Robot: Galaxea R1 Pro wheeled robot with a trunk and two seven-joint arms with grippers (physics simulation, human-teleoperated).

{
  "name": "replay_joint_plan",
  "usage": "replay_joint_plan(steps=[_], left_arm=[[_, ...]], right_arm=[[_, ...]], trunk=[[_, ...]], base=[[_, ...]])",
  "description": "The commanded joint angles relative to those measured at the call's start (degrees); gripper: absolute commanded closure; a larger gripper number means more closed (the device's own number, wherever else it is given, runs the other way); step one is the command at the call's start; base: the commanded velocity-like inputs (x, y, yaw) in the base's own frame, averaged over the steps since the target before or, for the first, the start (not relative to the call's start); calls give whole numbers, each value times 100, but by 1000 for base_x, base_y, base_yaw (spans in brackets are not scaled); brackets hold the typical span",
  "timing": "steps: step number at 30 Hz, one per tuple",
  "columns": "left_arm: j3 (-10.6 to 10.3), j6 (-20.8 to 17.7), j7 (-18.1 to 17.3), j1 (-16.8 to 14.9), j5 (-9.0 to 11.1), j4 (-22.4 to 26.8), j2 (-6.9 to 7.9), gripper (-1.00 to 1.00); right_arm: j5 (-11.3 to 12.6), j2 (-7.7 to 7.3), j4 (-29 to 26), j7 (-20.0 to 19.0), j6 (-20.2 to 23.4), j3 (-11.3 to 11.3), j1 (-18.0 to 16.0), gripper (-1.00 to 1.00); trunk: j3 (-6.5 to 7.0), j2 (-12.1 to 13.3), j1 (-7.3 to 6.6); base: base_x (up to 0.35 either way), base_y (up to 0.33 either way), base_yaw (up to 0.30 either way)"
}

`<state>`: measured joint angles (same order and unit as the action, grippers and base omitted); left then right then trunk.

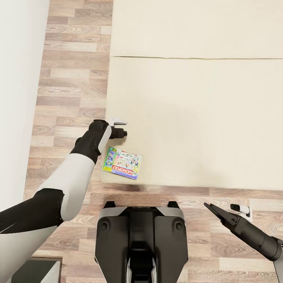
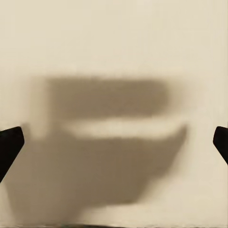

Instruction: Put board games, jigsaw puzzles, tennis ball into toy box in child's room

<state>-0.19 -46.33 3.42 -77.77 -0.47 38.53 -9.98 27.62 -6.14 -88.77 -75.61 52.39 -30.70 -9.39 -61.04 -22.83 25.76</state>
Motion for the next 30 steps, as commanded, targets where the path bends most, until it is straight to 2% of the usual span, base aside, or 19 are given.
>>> replay_joint_plan(steps=[1, 9, 30], left_arm=[[-1, -25, 18, -1, -1, 5, -2, -100], [-3, -25, 18, -1, -2, 4, -2, -100], [-7, -23, 18, -1, -2, 5, -2, -100]], right_arm=[[16, -1, 0, -5, 40, -1, -1, -100], [16, -1, 0, -5, 36, 0, -1, -100], [16, -4, 0, -7, 36, -6, -1, -100]], trunk=[[-6, -9, 2], [-6, -9, 2], [-6, -9, 2]], base=[[-168, 0, 0], [-148, 0, 0], [-51, 0, 0]])
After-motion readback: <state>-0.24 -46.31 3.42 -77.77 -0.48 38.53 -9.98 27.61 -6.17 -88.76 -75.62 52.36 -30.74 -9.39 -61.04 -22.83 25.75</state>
